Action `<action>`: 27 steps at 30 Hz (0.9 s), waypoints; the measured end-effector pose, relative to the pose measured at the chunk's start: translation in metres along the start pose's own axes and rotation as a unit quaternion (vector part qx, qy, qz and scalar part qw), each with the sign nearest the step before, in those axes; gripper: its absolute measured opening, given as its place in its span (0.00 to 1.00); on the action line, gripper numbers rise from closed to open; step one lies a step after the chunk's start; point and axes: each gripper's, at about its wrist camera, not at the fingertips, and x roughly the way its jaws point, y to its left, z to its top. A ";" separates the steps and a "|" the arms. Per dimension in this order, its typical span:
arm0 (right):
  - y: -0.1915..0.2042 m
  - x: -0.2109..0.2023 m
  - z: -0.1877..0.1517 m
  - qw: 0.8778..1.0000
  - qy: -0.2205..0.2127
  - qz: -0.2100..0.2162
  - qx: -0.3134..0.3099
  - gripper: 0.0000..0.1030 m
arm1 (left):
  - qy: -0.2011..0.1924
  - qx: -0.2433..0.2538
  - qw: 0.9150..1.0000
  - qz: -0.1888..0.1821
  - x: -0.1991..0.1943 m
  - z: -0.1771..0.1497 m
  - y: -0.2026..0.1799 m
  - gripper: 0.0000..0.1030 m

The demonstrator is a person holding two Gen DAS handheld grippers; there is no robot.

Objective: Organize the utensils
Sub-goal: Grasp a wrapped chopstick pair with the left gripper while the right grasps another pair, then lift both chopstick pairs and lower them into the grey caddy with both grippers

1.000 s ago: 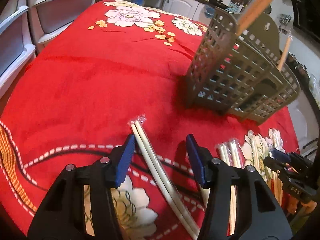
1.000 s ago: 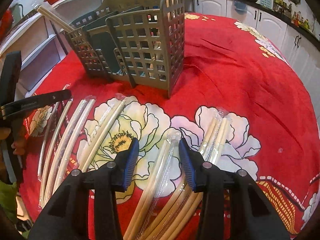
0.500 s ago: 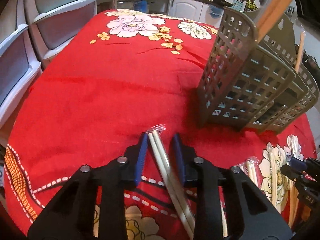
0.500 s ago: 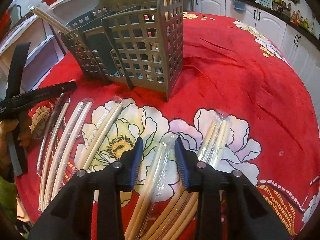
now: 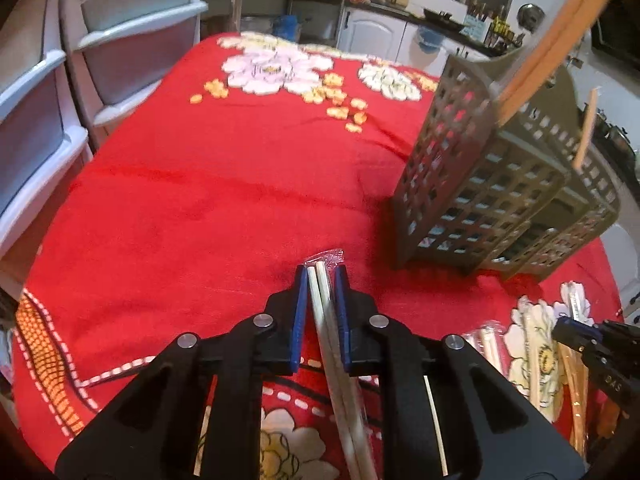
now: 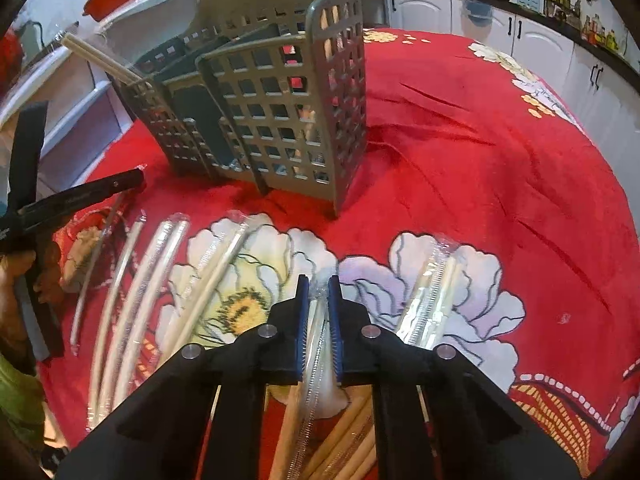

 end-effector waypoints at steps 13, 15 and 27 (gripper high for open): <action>0.036 -0.045 0.009 0.996 -0.069 0.040 -0.027 0.09 | -0.060 0.015 0.997 -0.043 -0.058 0.005 -0.015 0.02; 0.039 -0.055 0.011 0.995 -0.083 0.047 -0.029 0.09 | -0.071 0.017 0.996 -0.051 -0.070 0.006 -0.019 0.01; 0.050 -0.100 0.017 0.987 -0.146 0.057 -0.034 0.08 | -0.119 0.051 0.988 -0.081 -0.118 0.012 -0.048 0.01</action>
